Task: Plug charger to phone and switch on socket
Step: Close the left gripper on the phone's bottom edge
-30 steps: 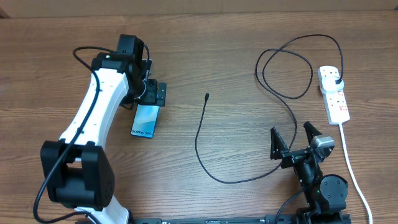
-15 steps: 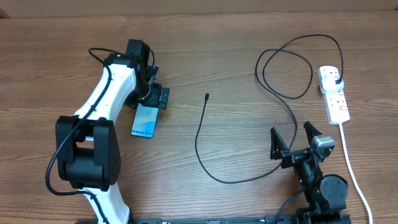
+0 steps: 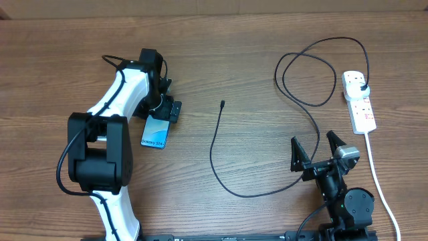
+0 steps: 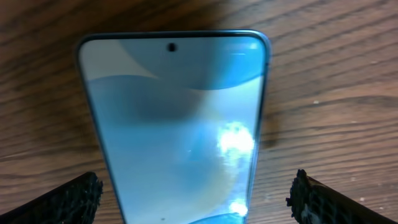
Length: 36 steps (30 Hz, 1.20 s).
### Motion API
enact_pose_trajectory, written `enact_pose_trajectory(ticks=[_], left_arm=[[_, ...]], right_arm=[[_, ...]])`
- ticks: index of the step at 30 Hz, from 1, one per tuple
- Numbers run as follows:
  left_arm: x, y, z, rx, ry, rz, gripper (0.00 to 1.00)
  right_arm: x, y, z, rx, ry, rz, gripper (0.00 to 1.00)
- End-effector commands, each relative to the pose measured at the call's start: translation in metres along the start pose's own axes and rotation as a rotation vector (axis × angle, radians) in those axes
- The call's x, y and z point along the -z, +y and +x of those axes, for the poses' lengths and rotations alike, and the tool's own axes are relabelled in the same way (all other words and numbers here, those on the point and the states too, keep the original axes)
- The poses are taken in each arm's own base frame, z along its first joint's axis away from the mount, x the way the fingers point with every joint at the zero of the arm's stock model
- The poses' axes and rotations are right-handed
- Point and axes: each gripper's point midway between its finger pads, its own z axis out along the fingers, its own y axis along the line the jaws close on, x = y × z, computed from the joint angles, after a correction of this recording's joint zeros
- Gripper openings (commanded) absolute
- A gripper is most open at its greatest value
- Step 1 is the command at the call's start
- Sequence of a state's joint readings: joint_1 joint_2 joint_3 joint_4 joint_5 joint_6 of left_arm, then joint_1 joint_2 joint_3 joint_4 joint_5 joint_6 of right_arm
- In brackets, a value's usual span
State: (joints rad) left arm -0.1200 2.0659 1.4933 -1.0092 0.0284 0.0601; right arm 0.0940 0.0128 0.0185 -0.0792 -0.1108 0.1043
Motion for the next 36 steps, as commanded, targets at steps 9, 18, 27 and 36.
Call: enact_pose_trajectory(ticks=[9, 18, 27, 36], left_arm=[[-0.026, 0.01, 0.003, -0.013, 0.066, 0.004, 1.0], [-0.033, -0.004, 0.015, -0.03, 0.126, 0.034, 0.94], [-0.033, -0.01, 0.018, 0.047, 0.14, 0.049, 0.85], [-0.033, -0.011, 0.016, 0.19, 0.135, 0.048, 0.86]], right_arm=[[0.0, -0.001, 0.002, 0.002, -0.005, 0.005, 1.0], [0.0, -0.001, 0.002, 0.002, -0.005, 0.005, 1.0], [0.0, -0.001, 0.002, 0.002, -0.005, 0.005, 1.0], [0.0, -0.001, 0.002, 0.002, -0.005, 0.005, 1.0]])
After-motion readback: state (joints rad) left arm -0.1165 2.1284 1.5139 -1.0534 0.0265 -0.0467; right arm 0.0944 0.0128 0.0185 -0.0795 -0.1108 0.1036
